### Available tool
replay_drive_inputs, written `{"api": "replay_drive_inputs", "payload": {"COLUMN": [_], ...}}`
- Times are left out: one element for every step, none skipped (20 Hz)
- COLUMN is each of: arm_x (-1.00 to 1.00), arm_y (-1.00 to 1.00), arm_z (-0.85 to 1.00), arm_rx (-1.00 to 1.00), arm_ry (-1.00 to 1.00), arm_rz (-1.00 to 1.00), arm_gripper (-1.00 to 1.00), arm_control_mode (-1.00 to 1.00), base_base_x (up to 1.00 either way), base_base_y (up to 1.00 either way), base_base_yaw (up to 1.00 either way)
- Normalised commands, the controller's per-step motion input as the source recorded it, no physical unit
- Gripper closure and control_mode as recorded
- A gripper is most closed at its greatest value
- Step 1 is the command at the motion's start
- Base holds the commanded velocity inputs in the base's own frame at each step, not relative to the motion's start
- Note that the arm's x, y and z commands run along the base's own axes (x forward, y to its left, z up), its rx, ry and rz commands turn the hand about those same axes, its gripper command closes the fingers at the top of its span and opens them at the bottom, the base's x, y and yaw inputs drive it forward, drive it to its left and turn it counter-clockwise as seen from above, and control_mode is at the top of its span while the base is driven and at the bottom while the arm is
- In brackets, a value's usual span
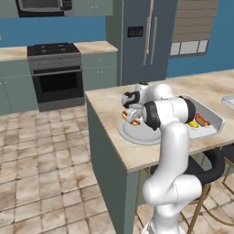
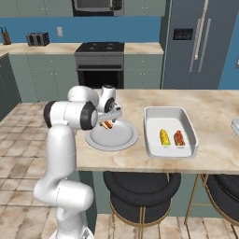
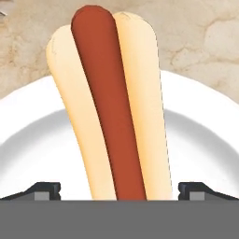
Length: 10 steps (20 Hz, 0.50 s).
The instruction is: Place one cooked food and one vegetable from the large plate to each tupperware container.
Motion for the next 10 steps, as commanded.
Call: {"api": "replay_drive_inputs", "payload": {"arm_x": [0.04, 0.00, 0.00, 0.00, 0.00, 0.03, 0.09, 0.12, 0.16, 0.15], "arm_y": [0.00, 0.00, 0.00, 0.00, 0.00, 0.00, 0.00, 0.00, 0.00, 0.00], "arm_z": [-0.19, -0.13, -0.14, -0.14, -0.13, -0.06, 0.00, -0.01, -0.05, -0.09], "arm_rx": [0.00, 0.00, 0.00, 0.00, 0.00, 0.00, 0.00, 0.00, 0.00, 0.00], "arm_ry": [0.00, 0.00, 0.00, 0.00, 0.00, 0.00, 0.00, 0.00, 0.00, 0.00], "arm_rz": [0.01, 0.01, 0.01, 0.02, 0.03, 0.05, 0.04, 0.02, 0.01, 0.02], "arm_gripper": [-1.00, -1.00, -1.00, -1.00, -1.00, -1.00, -1.00, -1.00, -1.00, -1.00], "arm_control_mode": [-1.00, -1.00, -1.00, -1.00, -1.00, -1.00, -1.00, -1.00, -1.00, -1.00], "base_base_x": [0.00, 0.00, 0.00, 0.00, 0.00, 0.00, 0.00, 0.00, 0.00, 0.00], "base_base_y": [0.00, 0.00, 0.00, 0.00, 0.00, 0.00, 0.00, 0.00, 0.00, 0.00], "base_base_yaw": [0.00, 0.00, 0.00, 0.00, 0.00, 0.00, 0.00, 0.00, 0.00, 0.00]}}
